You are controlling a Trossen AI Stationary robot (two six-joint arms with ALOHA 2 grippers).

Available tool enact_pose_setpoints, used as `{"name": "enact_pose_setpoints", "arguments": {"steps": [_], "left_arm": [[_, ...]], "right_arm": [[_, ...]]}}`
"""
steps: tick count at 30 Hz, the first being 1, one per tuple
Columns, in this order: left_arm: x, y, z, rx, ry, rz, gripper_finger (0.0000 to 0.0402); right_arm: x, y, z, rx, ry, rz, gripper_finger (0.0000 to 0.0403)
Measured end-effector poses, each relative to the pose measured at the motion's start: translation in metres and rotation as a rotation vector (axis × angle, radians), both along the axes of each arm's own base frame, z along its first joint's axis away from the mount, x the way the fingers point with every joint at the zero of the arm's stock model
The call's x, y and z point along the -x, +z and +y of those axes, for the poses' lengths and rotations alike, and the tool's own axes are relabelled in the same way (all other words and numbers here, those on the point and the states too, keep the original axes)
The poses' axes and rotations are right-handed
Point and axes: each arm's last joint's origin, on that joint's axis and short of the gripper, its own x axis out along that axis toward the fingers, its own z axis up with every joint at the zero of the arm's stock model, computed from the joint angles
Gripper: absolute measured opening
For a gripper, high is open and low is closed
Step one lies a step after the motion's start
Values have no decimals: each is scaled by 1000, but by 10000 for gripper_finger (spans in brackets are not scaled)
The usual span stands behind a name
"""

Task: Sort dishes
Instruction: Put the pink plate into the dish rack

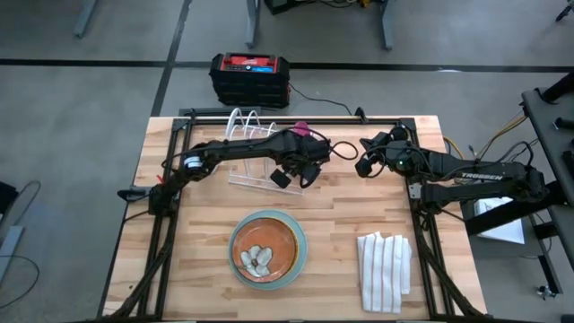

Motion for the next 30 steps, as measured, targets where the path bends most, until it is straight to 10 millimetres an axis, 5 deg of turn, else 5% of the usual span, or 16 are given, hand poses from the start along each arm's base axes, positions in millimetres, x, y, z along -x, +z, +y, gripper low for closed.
{"name": "enact_pose_setpoints", "arguments": {"steps": [10, 24, 30], "left_arm": [[0, -1, 0, -6, 2, 5, 23], [0, 1, -2, -147, 22, 28, 19], [0, 20, -6, -147, 39, -23, 19]], "right_arm": [[0, 0, 0, 8, 5, 9, 9], [0, 0, 0, 8, 4, 9, 9], [0, 0, 0, 8, 4, 9, 8]]}}
